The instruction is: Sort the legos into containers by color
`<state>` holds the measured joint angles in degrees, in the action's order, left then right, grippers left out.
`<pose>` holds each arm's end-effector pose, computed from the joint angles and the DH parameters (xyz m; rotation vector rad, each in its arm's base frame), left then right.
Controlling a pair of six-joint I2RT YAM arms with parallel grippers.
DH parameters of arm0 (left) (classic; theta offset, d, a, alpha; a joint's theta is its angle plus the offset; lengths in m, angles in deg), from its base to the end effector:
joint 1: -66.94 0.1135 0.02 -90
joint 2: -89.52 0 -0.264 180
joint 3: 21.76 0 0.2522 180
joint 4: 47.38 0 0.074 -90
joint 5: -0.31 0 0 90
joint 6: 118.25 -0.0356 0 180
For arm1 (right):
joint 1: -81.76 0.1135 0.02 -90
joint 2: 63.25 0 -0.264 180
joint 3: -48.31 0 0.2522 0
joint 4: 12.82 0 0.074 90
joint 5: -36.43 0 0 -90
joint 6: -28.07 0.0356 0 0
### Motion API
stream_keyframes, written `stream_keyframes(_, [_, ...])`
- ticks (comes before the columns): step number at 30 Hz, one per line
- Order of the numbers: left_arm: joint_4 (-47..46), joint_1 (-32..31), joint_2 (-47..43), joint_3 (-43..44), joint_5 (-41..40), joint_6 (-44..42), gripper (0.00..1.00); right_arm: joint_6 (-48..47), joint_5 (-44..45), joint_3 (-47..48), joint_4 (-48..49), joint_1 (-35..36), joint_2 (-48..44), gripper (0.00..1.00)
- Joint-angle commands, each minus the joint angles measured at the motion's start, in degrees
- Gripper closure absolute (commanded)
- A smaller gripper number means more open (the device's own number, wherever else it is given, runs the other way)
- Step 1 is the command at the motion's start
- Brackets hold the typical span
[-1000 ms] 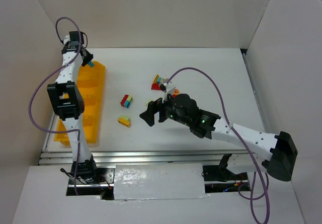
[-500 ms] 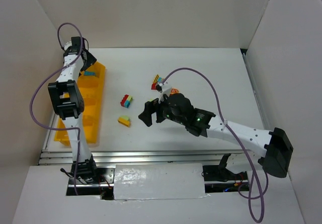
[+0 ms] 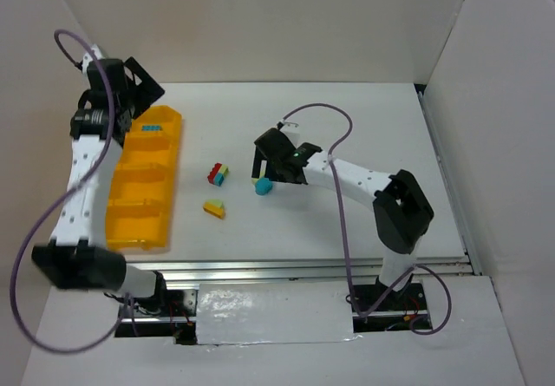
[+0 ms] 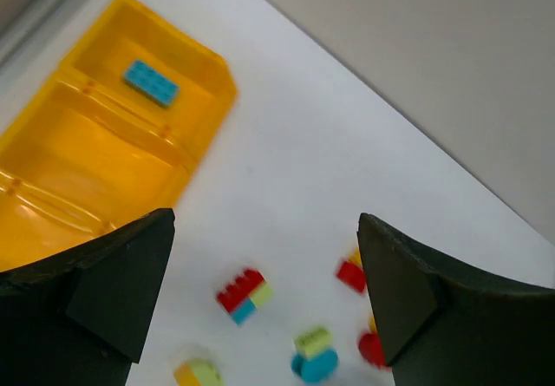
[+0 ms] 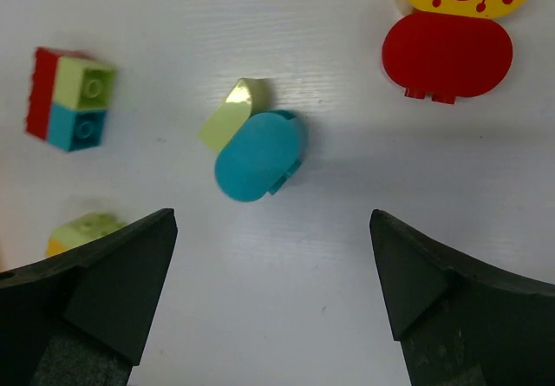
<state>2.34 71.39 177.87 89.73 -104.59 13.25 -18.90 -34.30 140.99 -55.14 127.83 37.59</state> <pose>0.3395 0.0356 0.4280 -0.9361 1.7911 -0.1457 0.2775 0.2711 0.2540 0.0828 2.4087 0.3152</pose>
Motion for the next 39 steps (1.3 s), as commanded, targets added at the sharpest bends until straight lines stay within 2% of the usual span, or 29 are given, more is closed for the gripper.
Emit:
stream_keyframes(1, [-3.36,-6.44,-12.74,-12.09,6.28,-3.17,0.0,7.16,5.78,5.98,-7.3,-0.09,5.85,0.0])
stream_keyframes(2, [-4.75,-9.6,-18.25,-17.78,6.2,-3.44,0.01,7.25,5.61,6.68,-7.56,-0.36,7.17,0.0])
stream_keyframes(3, [-4.68,-10.94,-20.74,-19.93,6.46,-4.05,0.01,7.51,5.0,8.17,-7.91,-0.45,9.36,0.0])
stream_keyframes(7, [-3.36,-12.97,-30.24,-29.5,10.84,-7.03,0.0,7.86,2.46,8.36,-5.91,-0.36,12.01,0.02])
stream_keyframes(13, [-0.9,-13.06,-36.4,-37.59,12.34,-12.93,0.01,9.62,2.44,7.92,-3.7,0.08,14.65,0.02])
stream_keyframes(18, [-1.16,-13.06,-38.61,-44.11,11.73,-14.86,0.0,11.73,2.53,5.73,0.25,0.6,12.54,0.04])
stream_keyframes(21, [-1.77,-13.32,-39.57,-44.47,13.31,-15.13,0.01,11.47,1.48,5.98,1.75,0.52,12.8,0.03])
stream_keyframes(25, [-2.13,-13.32,-40.02,-44.74,14.37,-15.22,0.0,12.95,2.88,11.25,-0.26,0.52,16.57,0.0])
stream_keyframes(30, [-2.3,-13.41,-40.54,-45.09,14.37,-15.13,0.0,16.03,5.52,19.34,-8.53,0.52,22.82,0.0])
stream_keyframes(39, [-2.39,-13.5,-40.72,-45.09,15.33,-15.39,0.01,16.13,5.08,14.79,-6.08,0.61,21.86,0.06])
